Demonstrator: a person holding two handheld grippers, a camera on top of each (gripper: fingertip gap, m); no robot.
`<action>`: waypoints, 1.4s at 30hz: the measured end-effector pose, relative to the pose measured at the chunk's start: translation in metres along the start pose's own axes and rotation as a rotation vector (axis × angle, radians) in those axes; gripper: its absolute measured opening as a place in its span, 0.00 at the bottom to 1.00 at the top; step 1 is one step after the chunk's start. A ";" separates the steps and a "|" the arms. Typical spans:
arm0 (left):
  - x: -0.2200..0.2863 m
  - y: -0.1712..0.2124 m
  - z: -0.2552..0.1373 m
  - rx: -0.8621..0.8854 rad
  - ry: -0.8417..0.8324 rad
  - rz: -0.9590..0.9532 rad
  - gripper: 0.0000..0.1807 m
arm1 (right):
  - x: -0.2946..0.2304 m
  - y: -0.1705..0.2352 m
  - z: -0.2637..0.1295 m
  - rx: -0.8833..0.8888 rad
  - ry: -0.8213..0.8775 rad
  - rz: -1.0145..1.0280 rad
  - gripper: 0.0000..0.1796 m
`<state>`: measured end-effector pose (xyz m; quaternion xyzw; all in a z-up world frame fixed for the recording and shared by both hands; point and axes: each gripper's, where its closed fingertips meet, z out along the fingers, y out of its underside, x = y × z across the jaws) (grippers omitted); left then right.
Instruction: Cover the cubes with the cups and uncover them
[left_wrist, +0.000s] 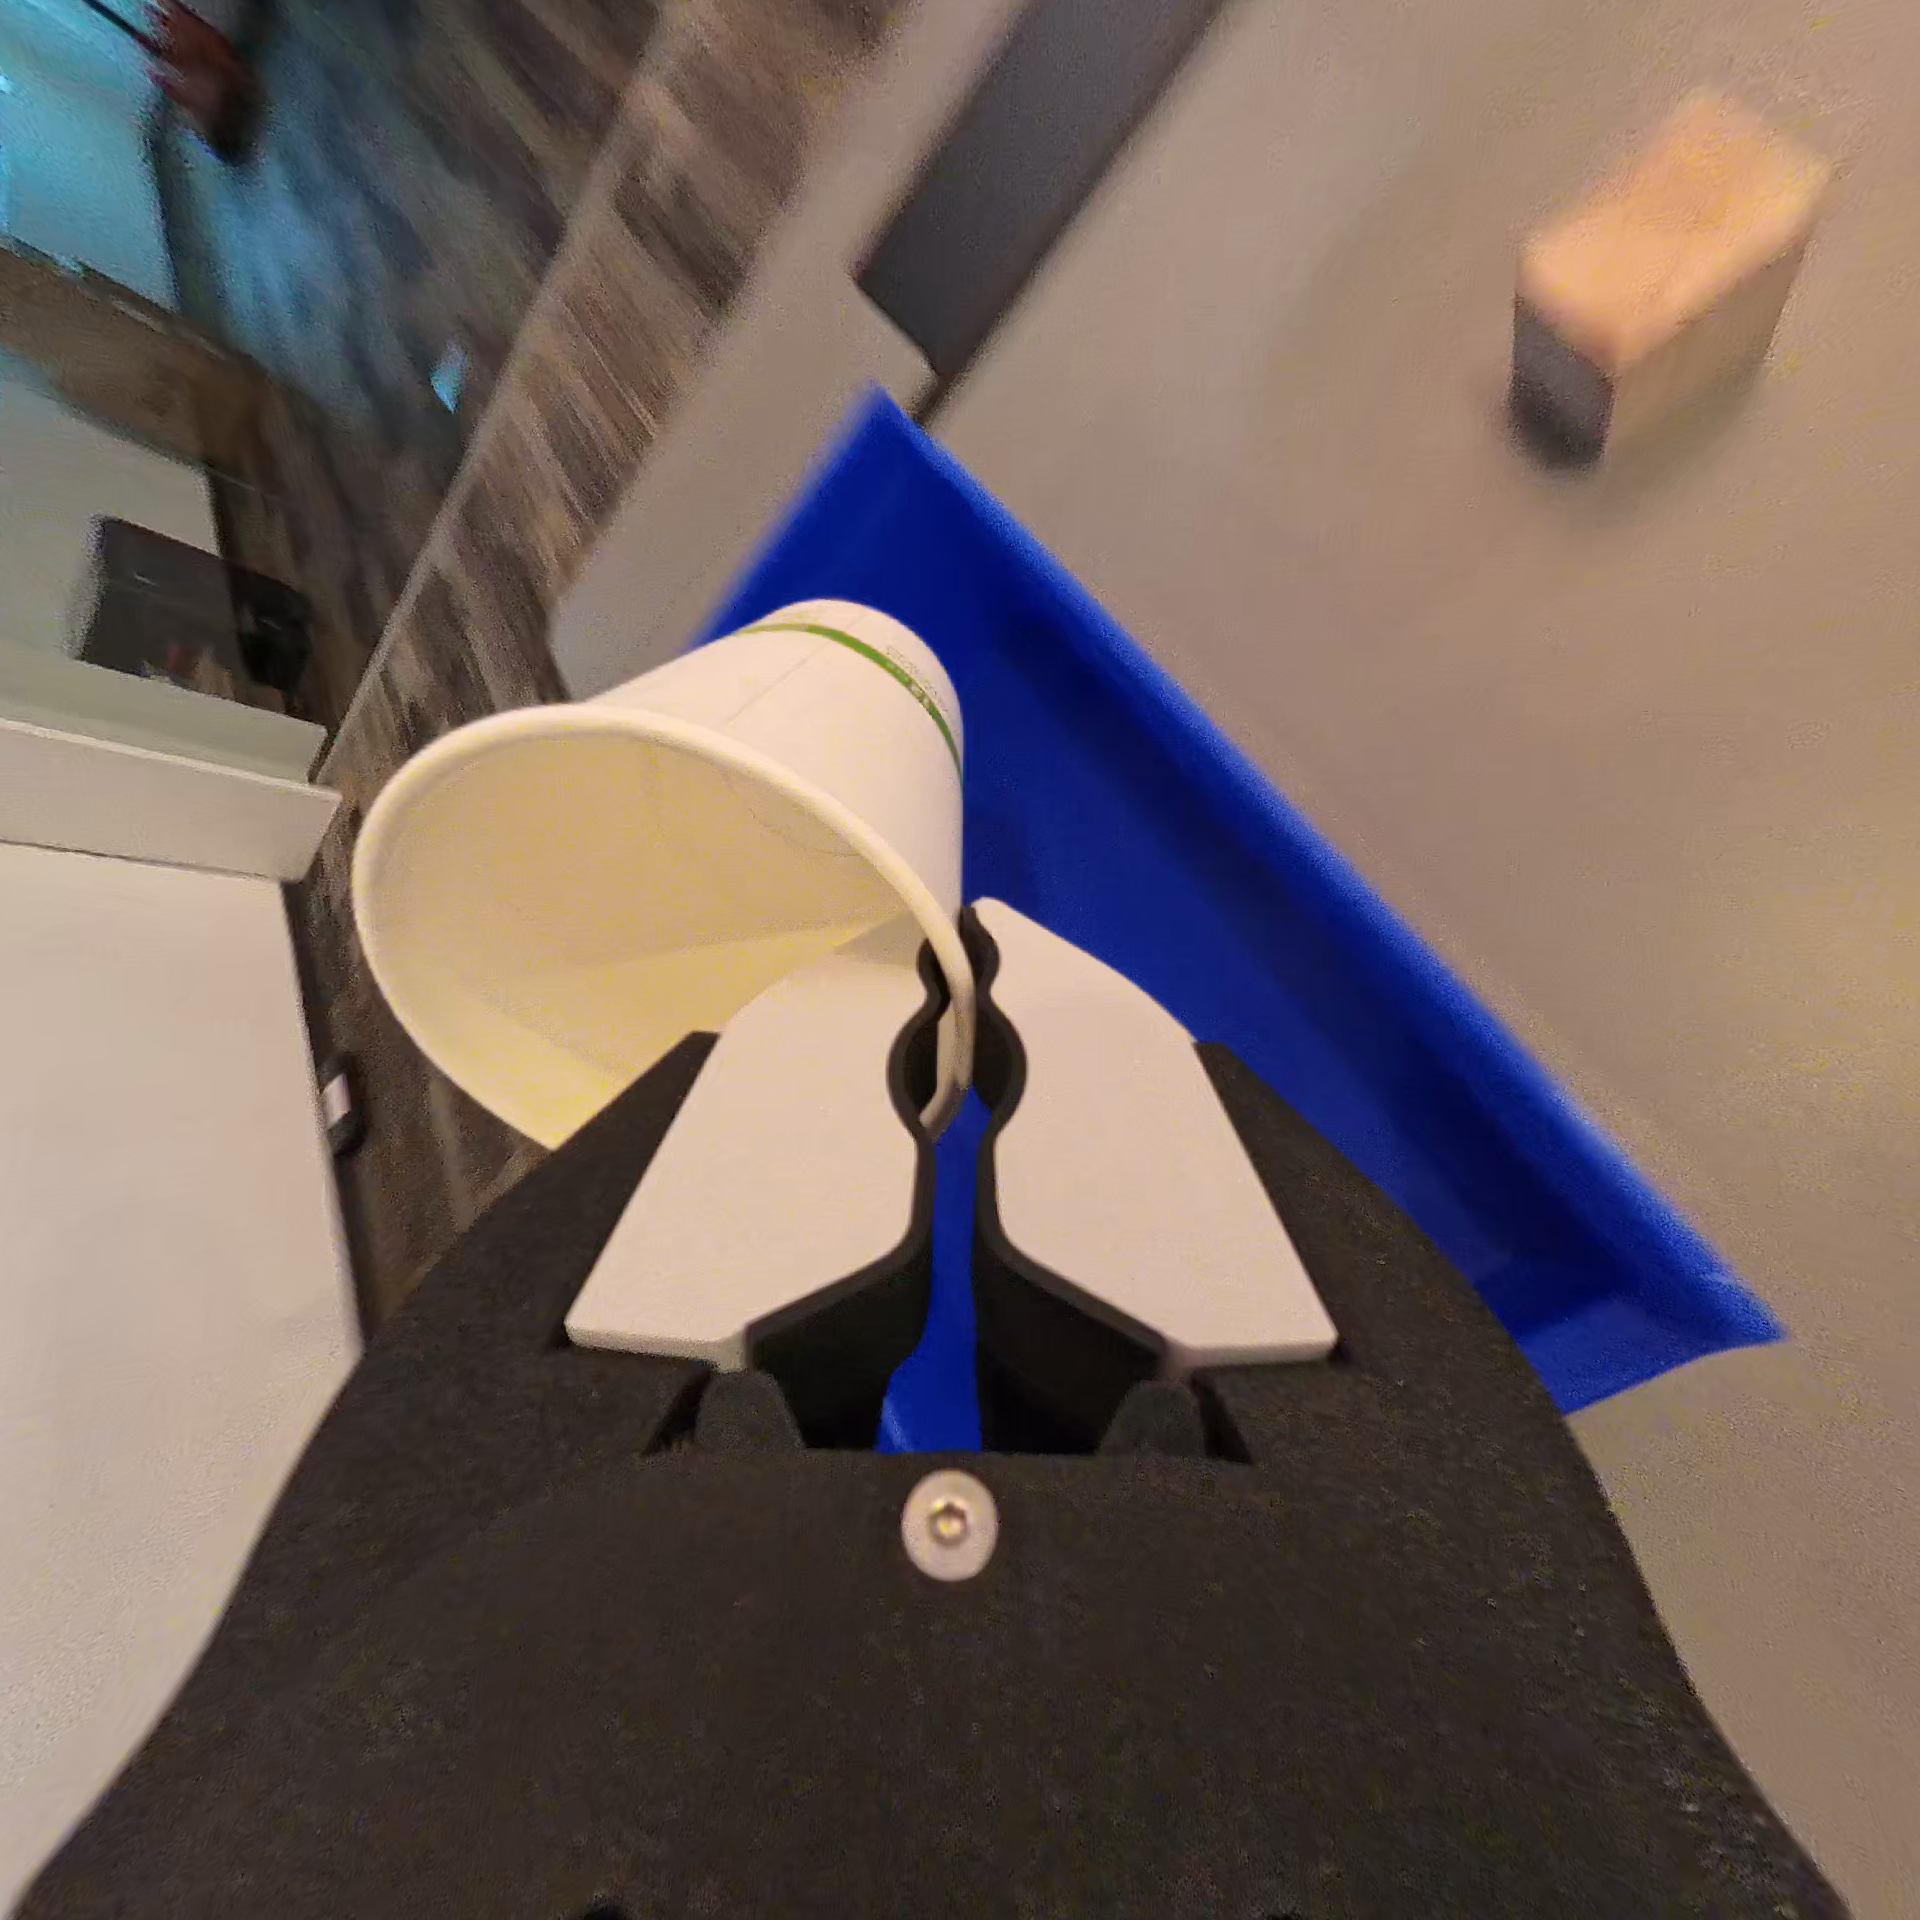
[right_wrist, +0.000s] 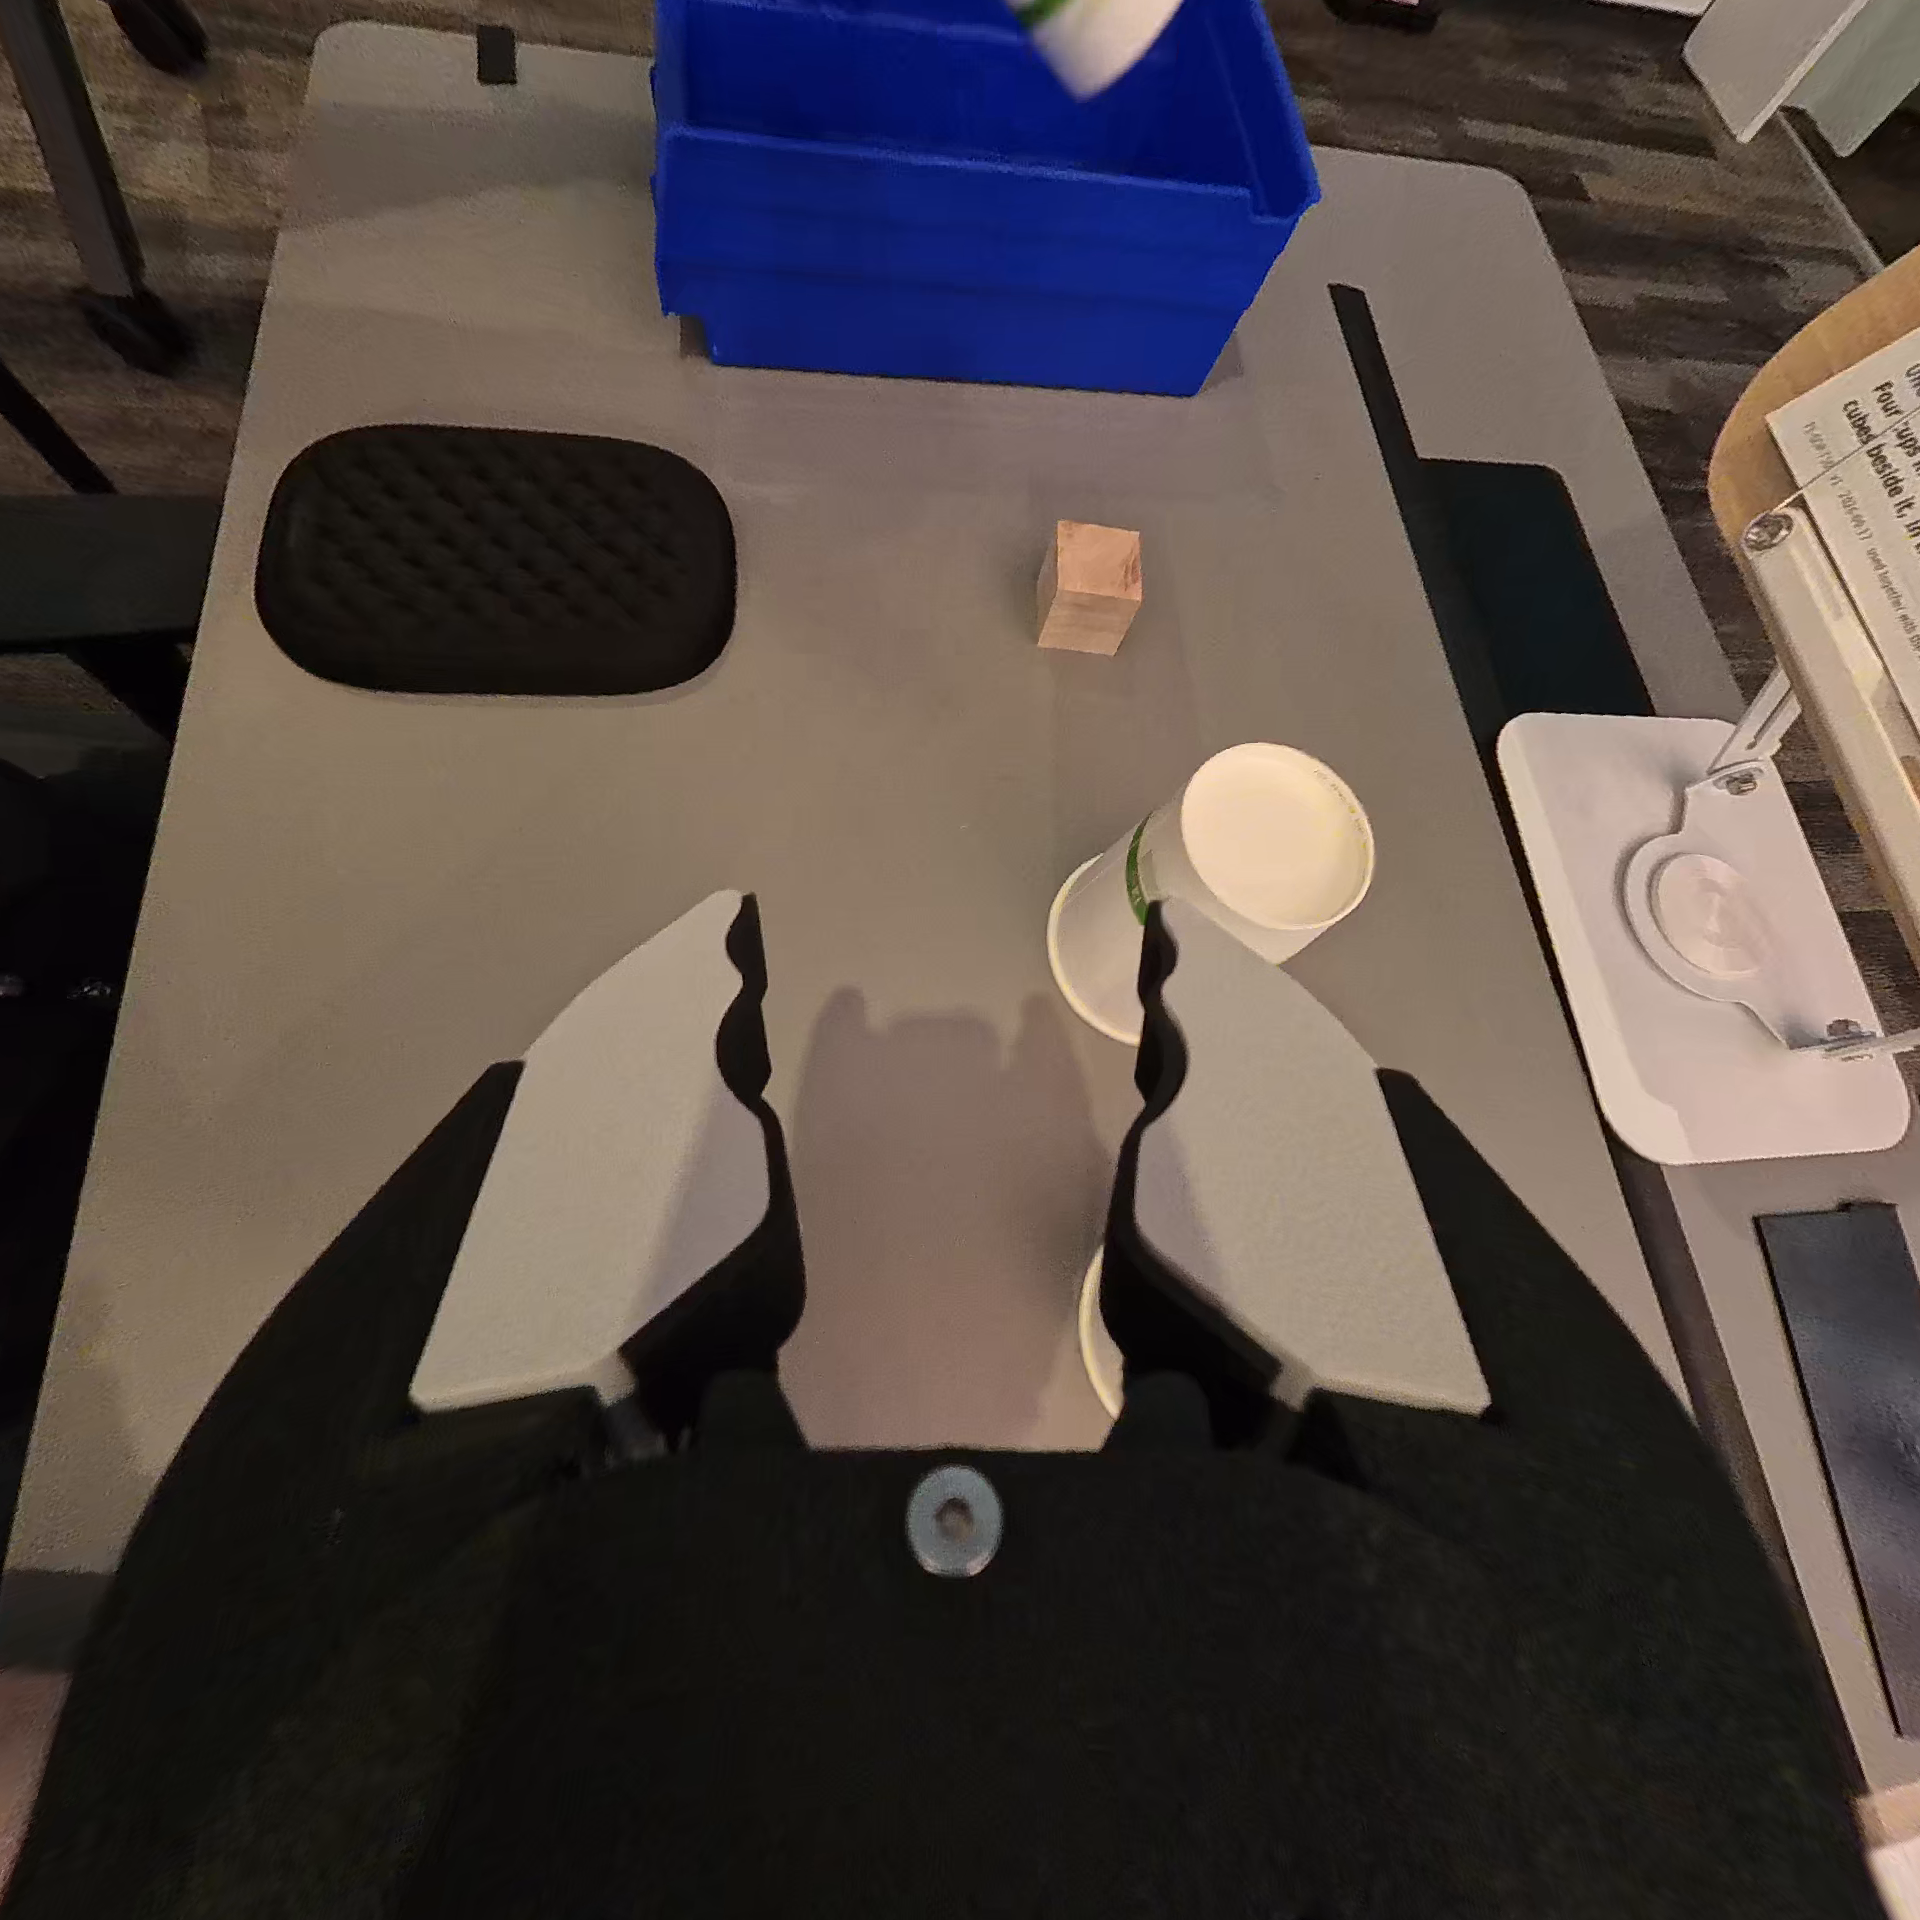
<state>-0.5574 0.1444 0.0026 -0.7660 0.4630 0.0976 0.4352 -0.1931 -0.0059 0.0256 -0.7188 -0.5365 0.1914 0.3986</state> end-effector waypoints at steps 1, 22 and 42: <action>-0.003 -0.017 -0.017 0.101 0.006 -0.071 0.00 | 0.002 -0.003 0.002 0.017 0.003 0.000 0.38; 0.205 -0.175 -0.193 0.930 0.921 -0.228 0.00 | -0.077 -0.139 0.012 0.646 0.123 -0.504 0.47; 0.218 -0.172 -0.204 0.949 0.988 -0.225 0.00 | -0.095 -0.138 0.017 0.610 0.068 -0.574 0.43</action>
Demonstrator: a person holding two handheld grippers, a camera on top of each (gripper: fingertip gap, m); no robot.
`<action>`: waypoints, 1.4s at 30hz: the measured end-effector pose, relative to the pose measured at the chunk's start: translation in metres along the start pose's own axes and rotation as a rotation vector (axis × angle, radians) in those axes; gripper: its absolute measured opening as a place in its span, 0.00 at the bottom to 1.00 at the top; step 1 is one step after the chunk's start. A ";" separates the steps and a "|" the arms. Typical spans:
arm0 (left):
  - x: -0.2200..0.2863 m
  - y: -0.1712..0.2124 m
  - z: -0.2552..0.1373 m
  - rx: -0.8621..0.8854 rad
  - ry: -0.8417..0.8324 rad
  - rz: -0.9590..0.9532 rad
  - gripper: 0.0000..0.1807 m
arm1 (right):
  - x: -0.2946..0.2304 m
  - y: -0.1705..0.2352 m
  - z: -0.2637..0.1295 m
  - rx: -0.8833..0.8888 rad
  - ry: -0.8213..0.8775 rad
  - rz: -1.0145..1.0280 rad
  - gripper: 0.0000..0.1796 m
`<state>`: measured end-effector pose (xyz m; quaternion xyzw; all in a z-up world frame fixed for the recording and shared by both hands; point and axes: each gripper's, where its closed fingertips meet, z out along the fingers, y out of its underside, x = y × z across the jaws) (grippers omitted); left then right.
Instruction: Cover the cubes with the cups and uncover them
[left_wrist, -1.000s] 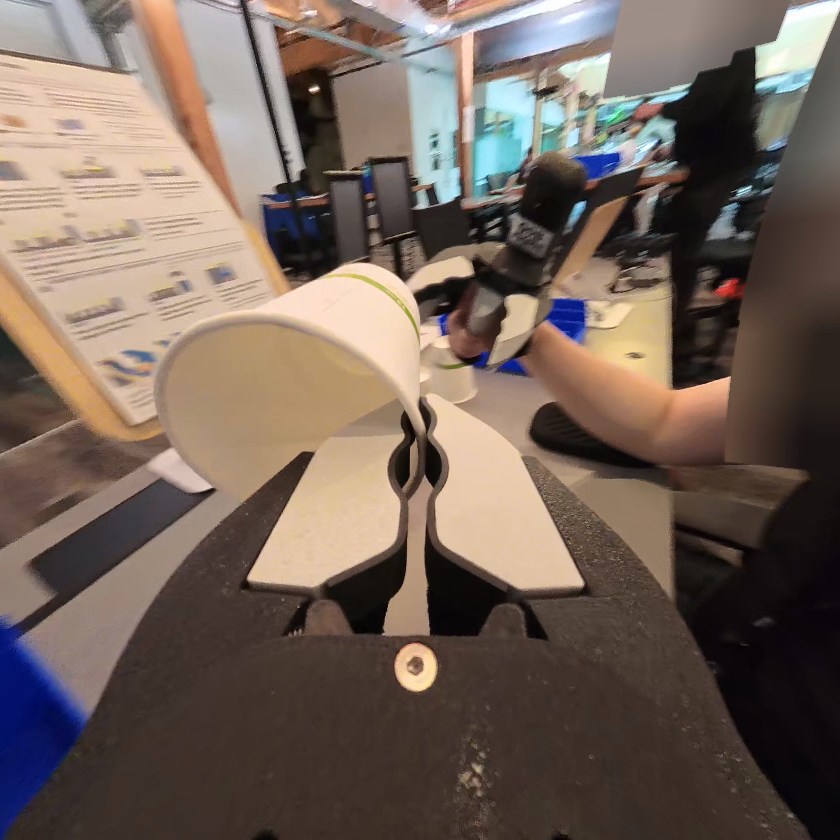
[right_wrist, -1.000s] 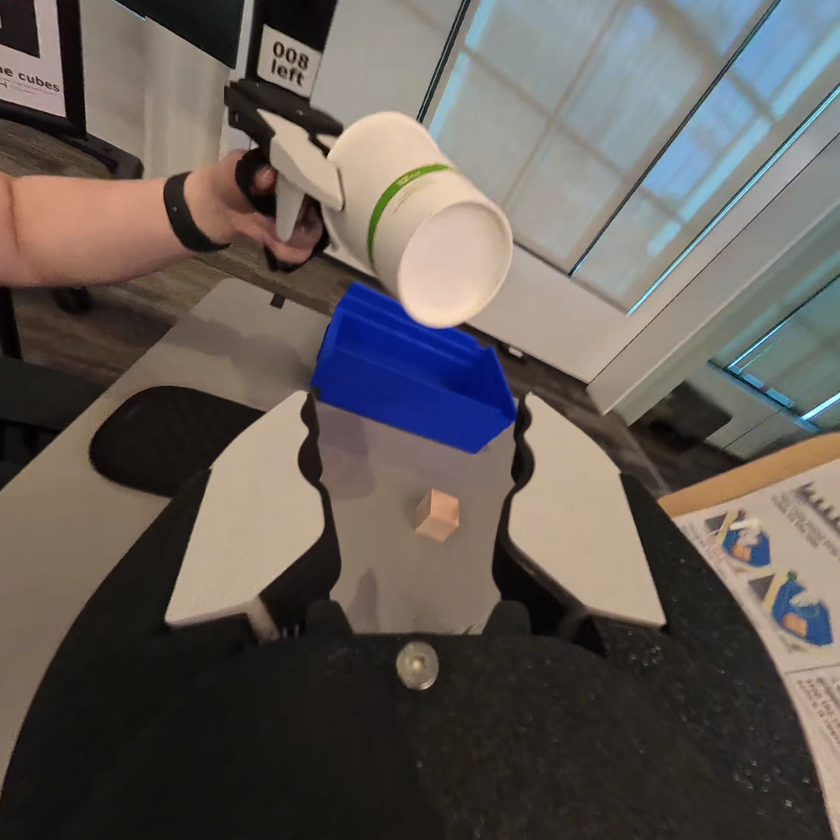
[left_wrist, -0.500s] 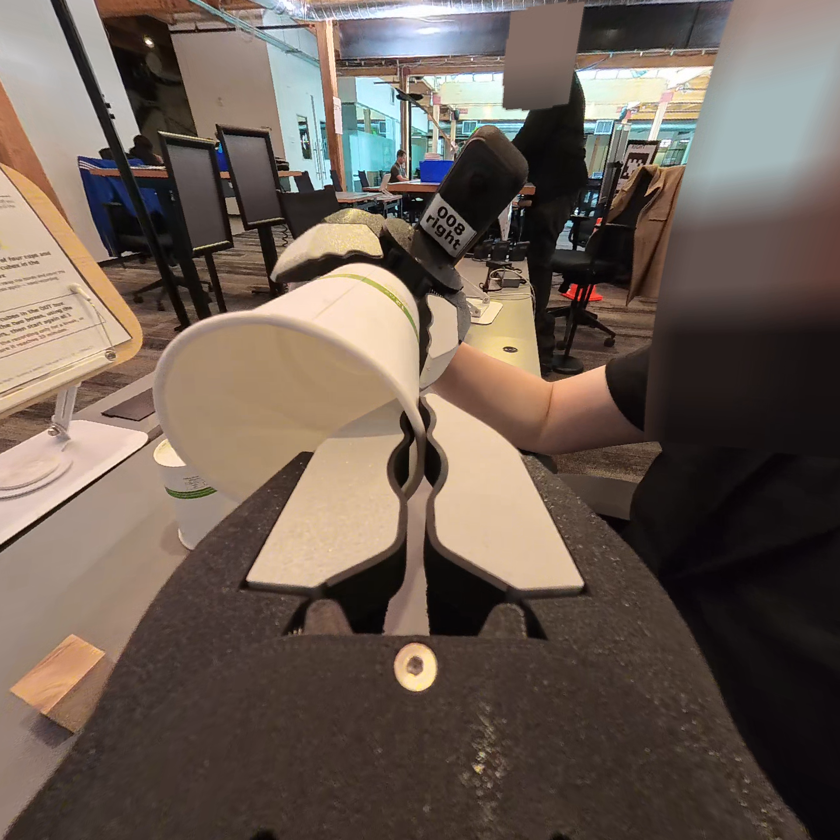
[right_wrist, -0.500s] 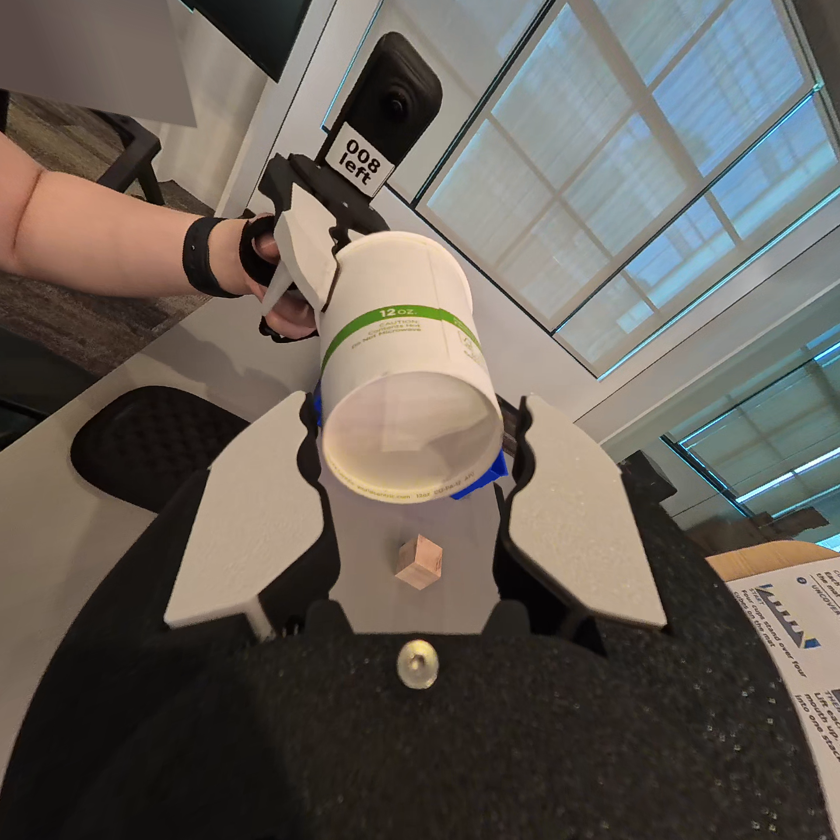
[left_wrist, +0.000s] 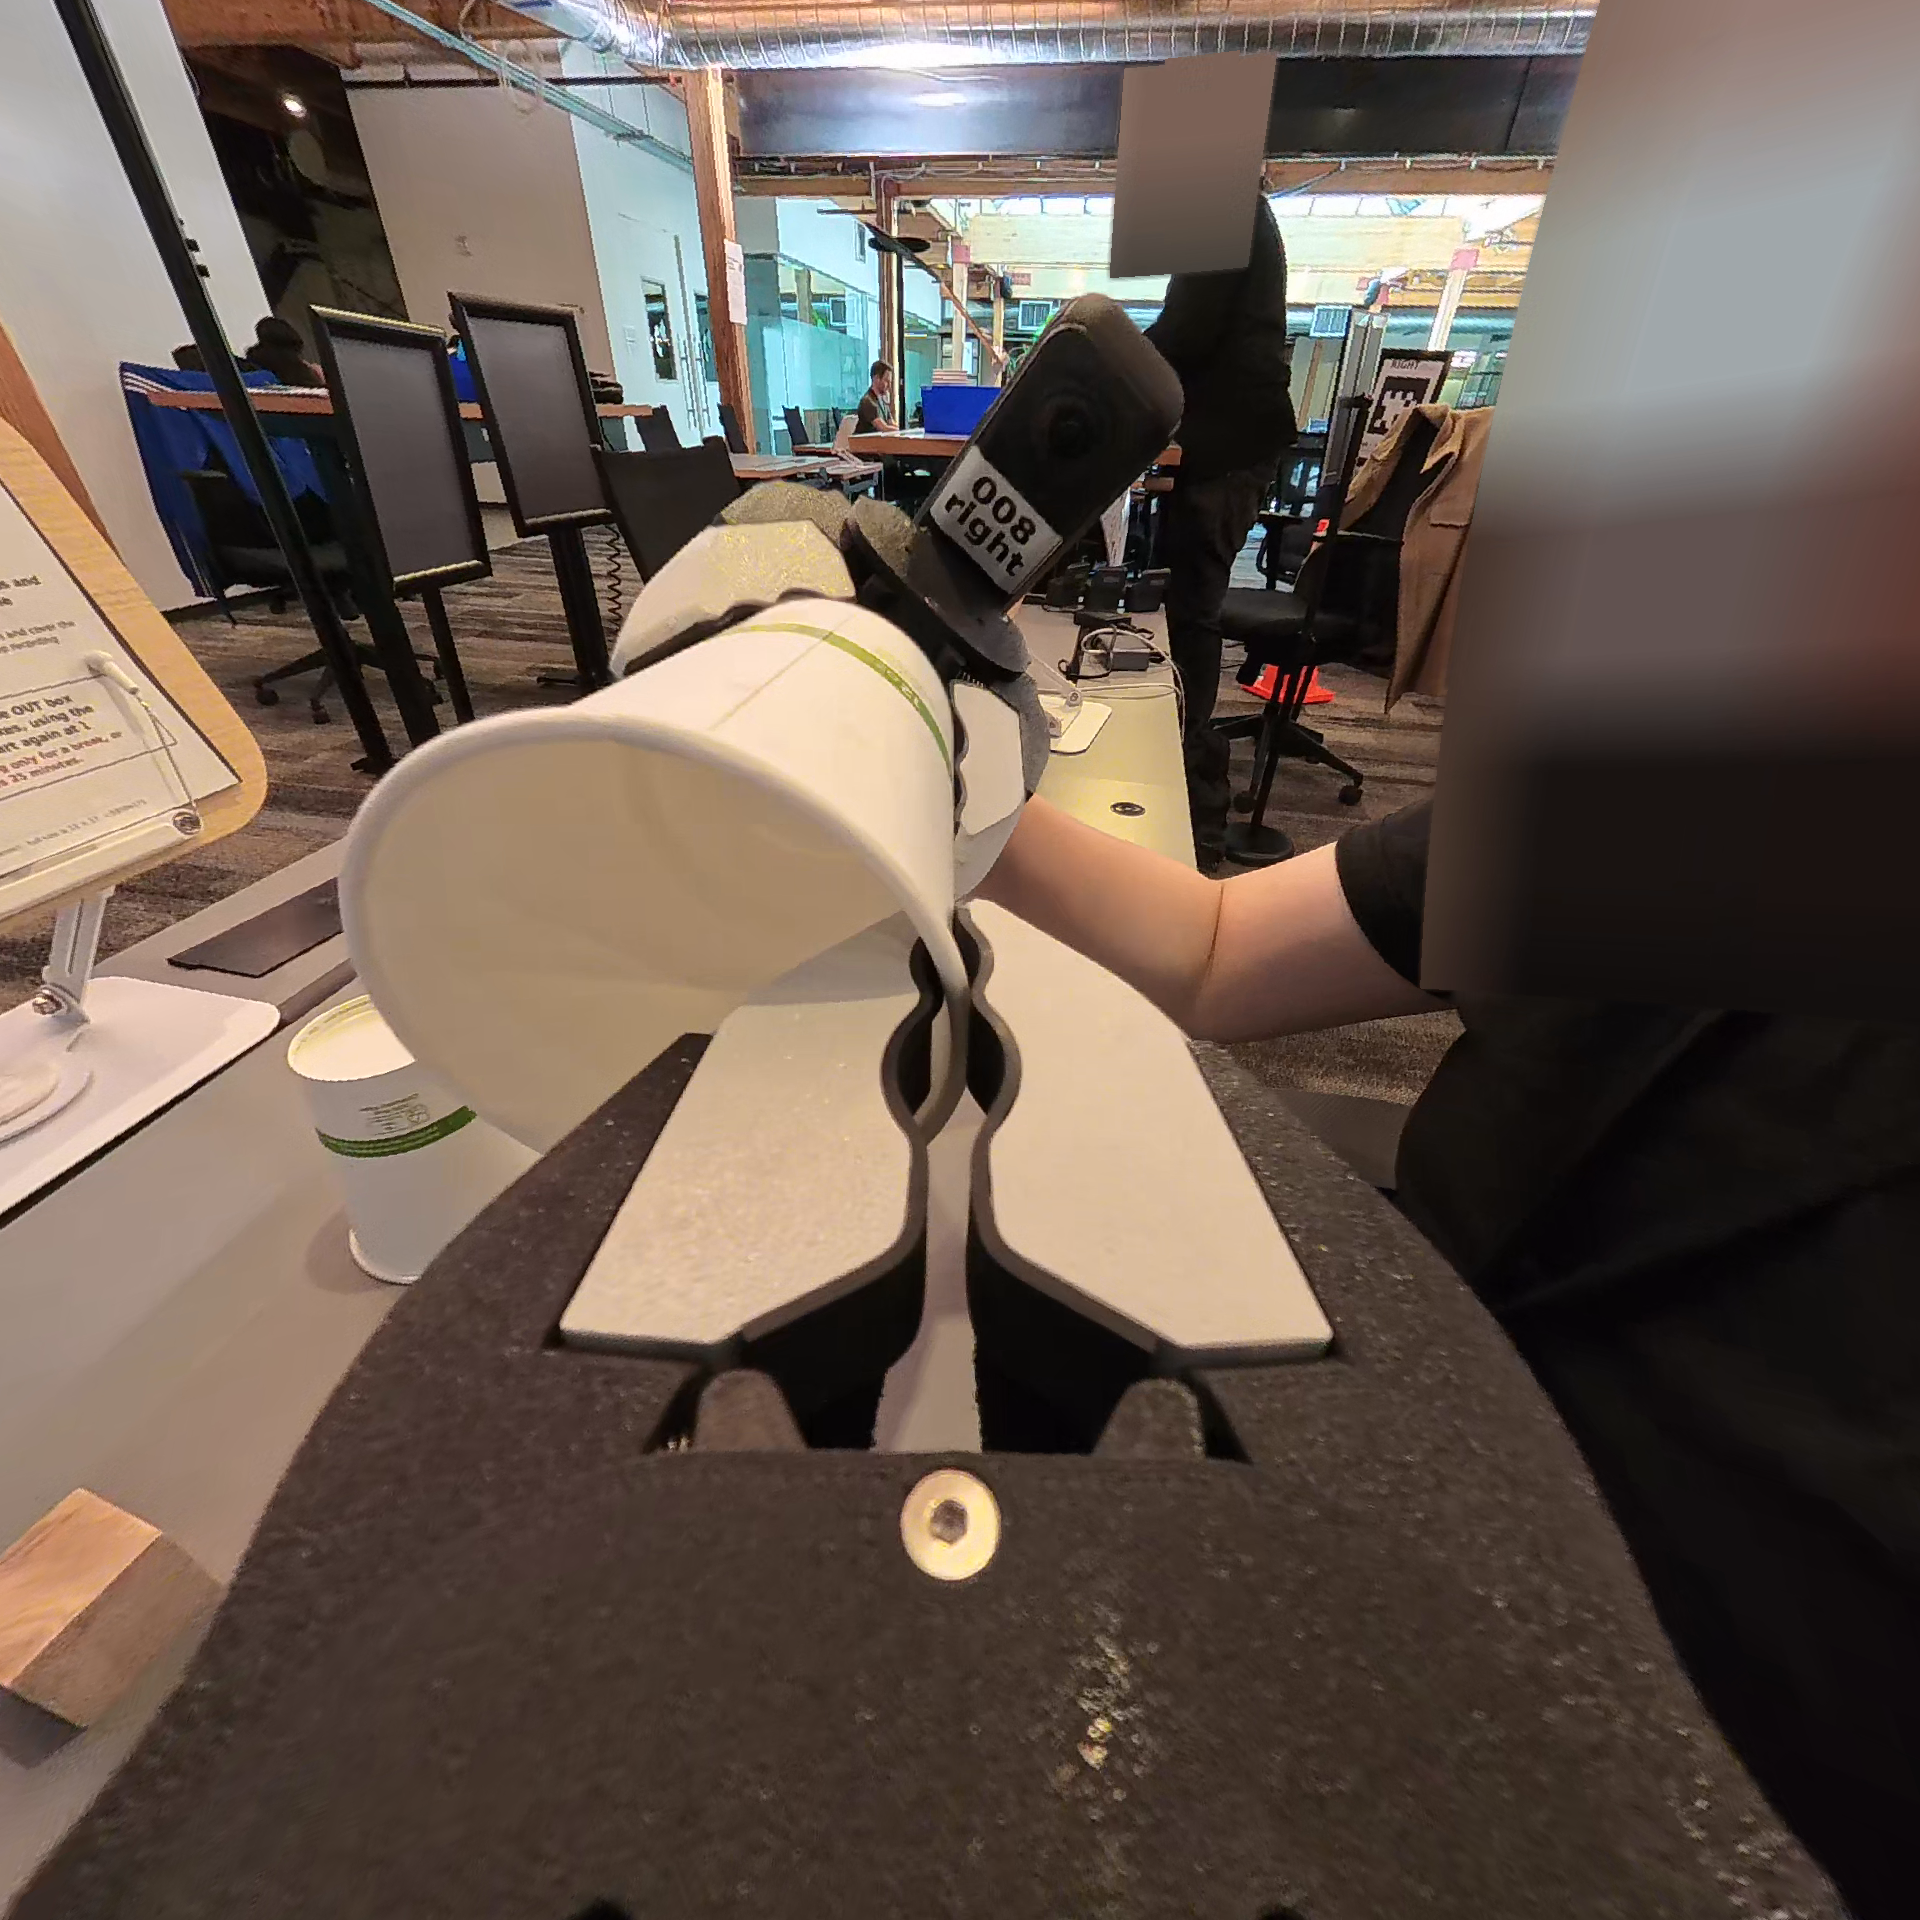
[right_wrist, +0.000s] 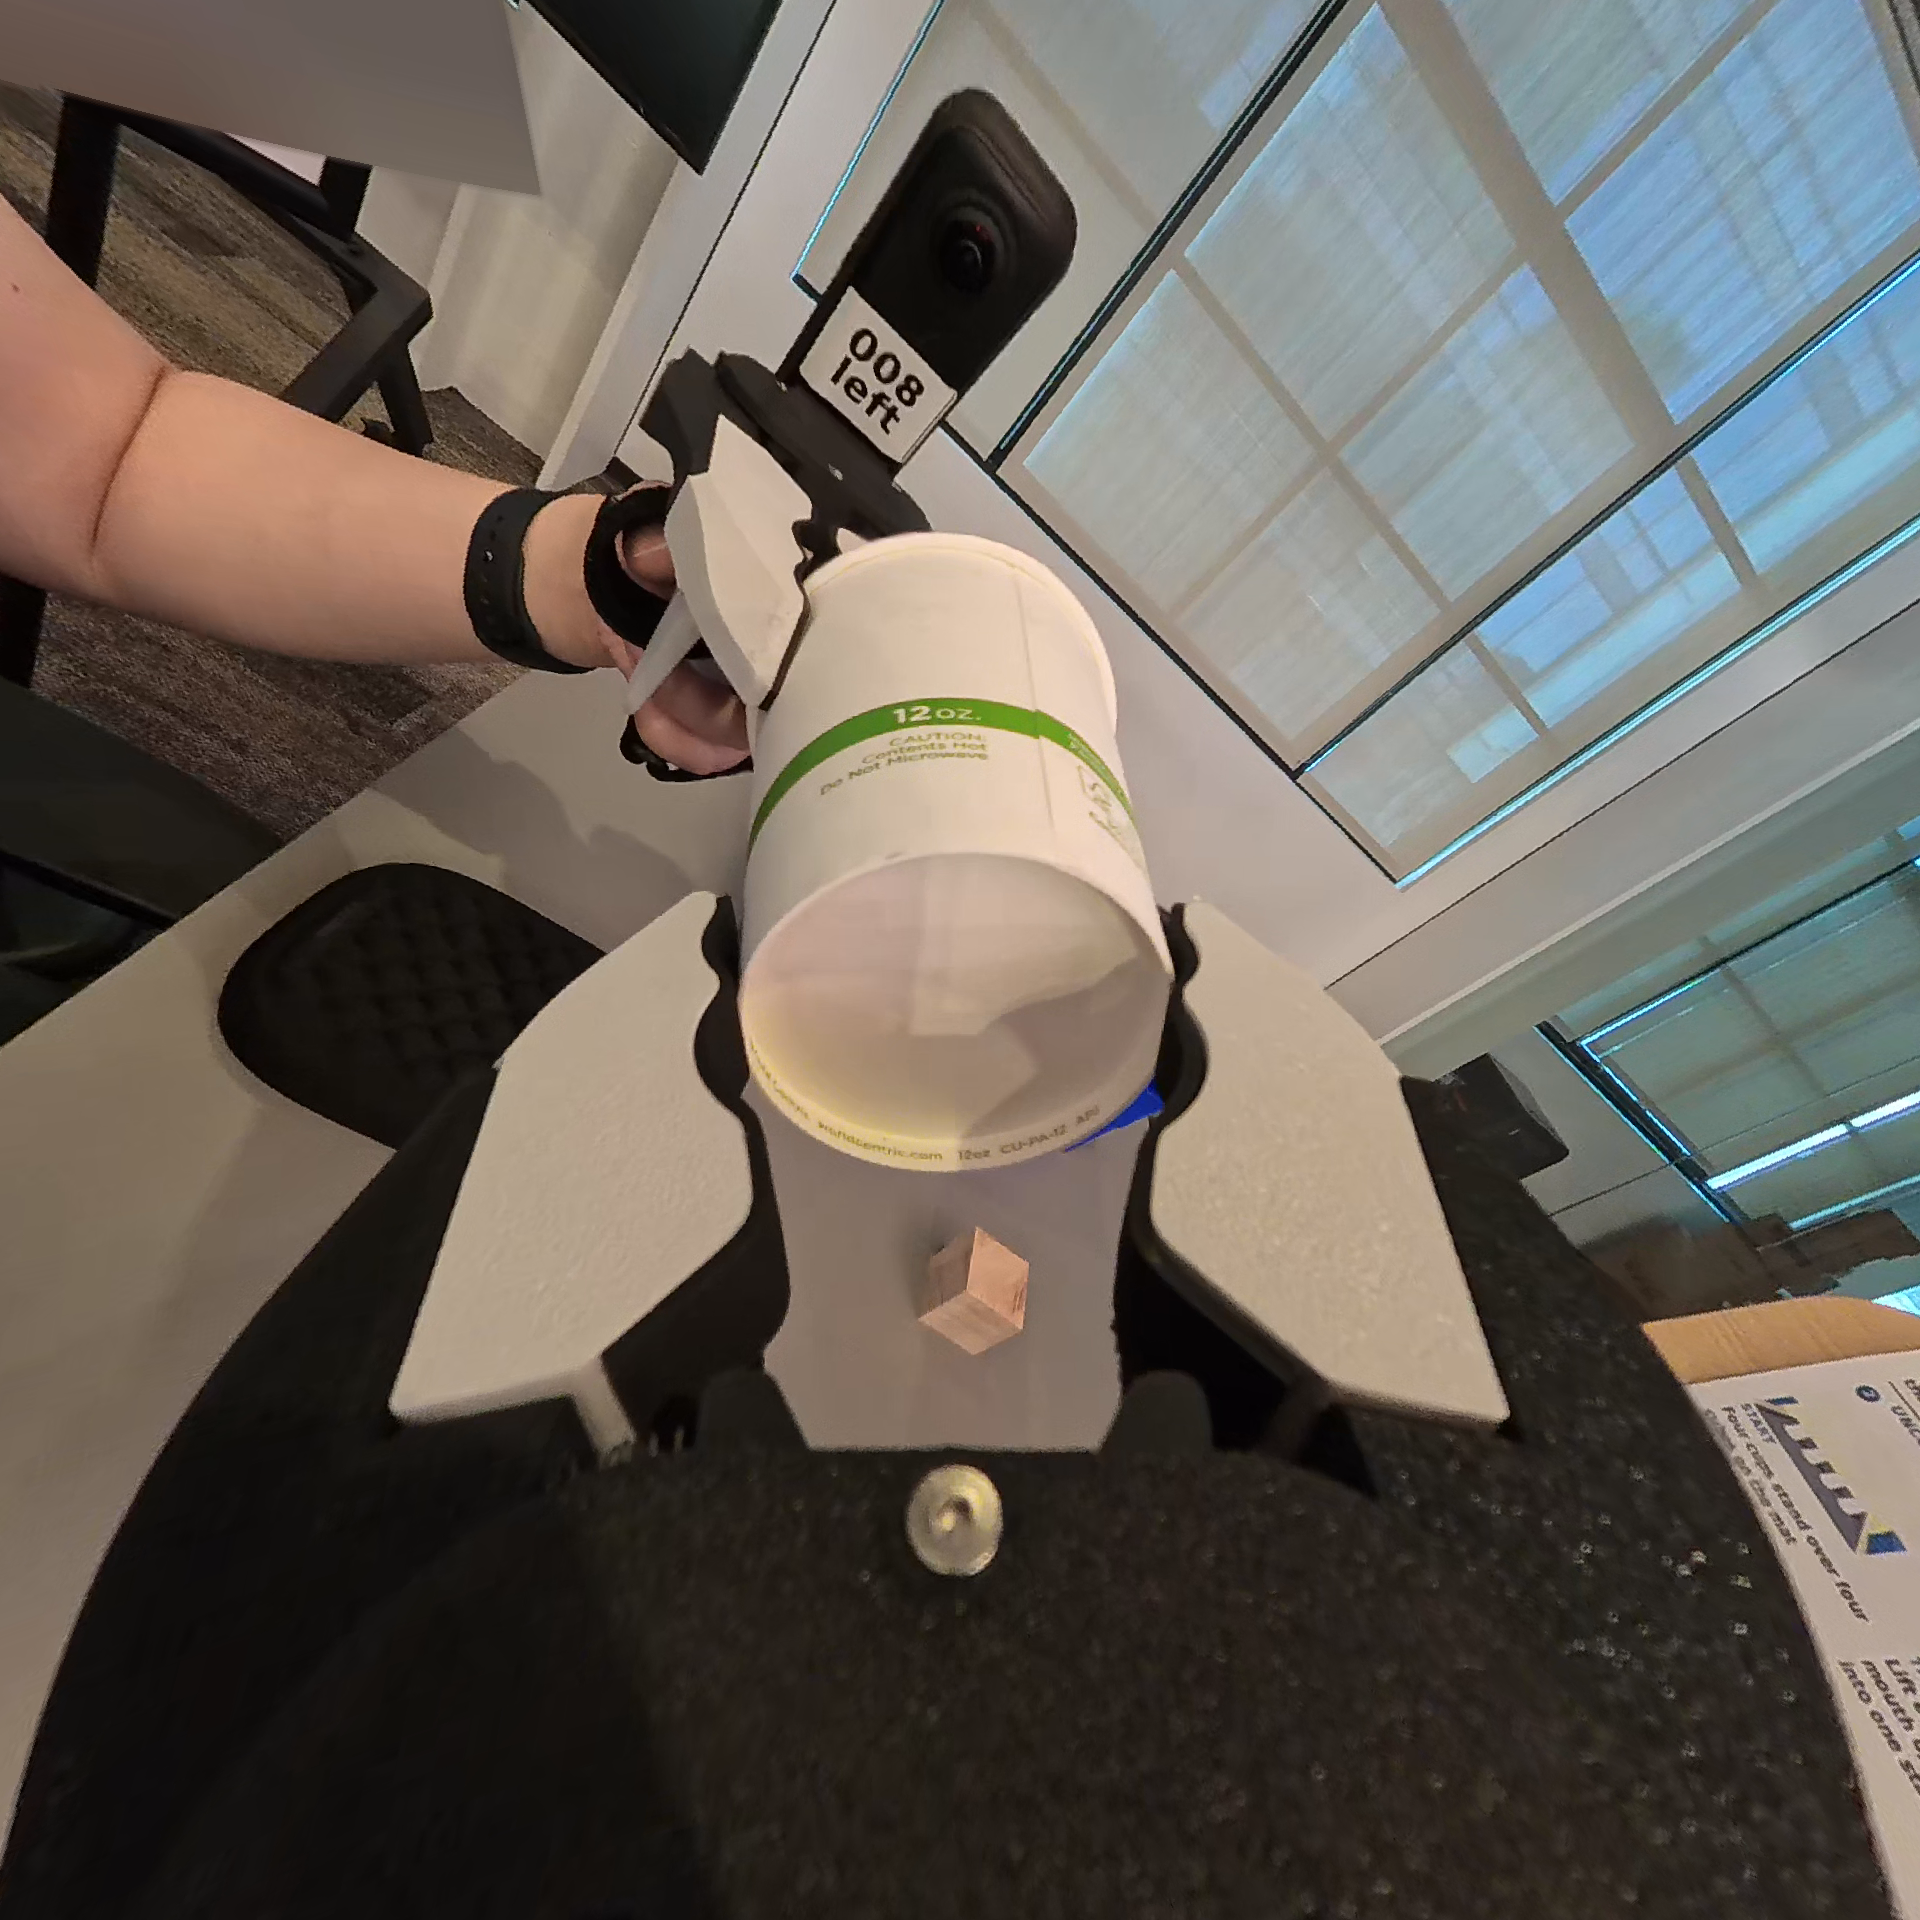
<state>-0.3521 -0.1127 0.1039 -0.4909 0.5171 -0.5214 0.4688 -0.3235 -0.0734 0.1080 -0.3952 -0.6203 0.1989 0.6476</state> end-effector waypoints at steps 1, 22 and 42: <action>0.001 0.000 0.000 0.002 0.001 0.000 0.00 | -0.001 -0.002 0.000 0.007 -0.003 0.002 0.43; -0.019 0.098 -0.141 -0.211 -0.752 0.100 0.25 | 0.031 0.075 0.015 -0.506 -0.082 0.038 0.43; 0.027 0.132 -0.229 -0.069 -0.869 -0.026 0.25 | 0.050 0.239 0.131 -1.338 -0.630 0.157 0.43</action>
